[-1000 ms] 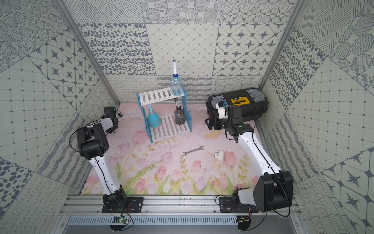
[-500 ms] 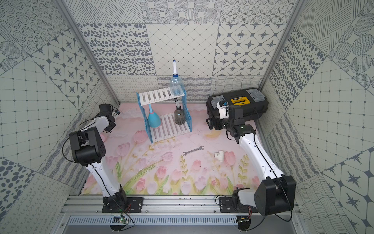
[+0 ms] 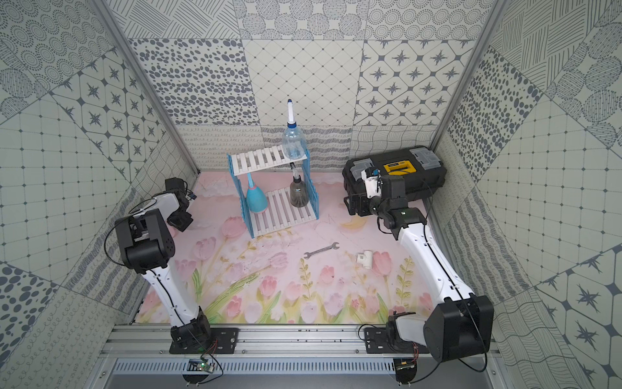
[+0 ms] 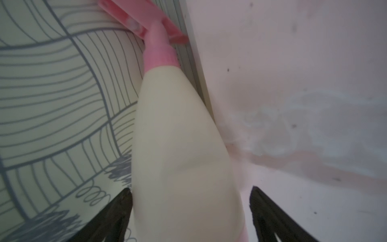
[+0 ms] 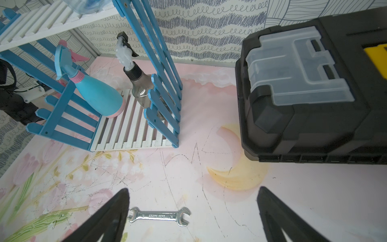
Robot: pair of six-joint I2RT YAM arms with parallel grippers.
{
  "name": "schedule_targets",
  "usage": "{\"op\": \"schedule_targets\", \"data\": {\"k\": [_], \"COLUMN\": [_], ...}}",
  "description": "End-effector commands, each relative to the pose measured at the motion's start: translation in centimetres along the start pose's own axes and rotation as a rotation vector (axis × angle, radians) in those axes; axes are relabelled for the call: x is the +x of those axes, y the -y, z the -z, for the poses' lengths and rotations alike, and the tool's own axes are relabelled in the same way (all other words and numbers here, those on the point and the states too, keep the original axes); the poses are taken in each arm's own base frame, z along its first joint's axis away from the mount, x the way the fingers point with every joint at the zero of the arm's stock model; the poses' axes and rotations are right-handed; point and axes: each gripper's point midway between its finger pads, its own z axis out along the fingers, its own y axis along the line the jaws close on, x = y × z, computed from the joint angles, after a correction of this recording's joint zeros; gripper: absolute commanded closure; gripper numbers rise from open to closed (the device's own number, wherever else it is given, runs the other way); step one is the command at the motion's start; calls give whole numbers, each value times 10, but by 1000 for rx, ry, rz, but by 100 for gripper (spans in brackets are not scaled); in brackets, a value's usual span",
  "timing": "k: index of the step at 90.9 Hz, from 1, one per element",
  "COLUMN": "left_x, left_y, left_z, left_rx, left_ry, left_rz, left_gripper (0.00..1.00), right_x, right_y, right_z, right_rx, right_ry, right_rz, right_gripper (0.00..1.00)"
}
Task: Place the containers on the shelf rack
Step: 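Pick up a container from the corner of the board.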
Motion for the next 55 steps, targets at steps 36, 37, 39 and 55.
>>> {"op": "schedule_targets", "data": {"k": [36,37,39,55], "left_x": [70,71,73,69], "left_y": [66,65,65,53], "left_z": [-32,-33,-33,-19], "left_rx": [199,196,191,173], "left_ry": [-320,-324,-332,-295], "left_rz": [10,9,8,57], "left_gripper": [5,7,12,46], "right_x": [-19,-19,-19,-20], "right_y": [0,0,1,2], "right_z": [13,13,13,14], "right_rx": [34,35,37,45], "right_ry": [62,62,62,66], "right_rz": [43,43,44,48], "right_gripper": [3,3,3,3]}}
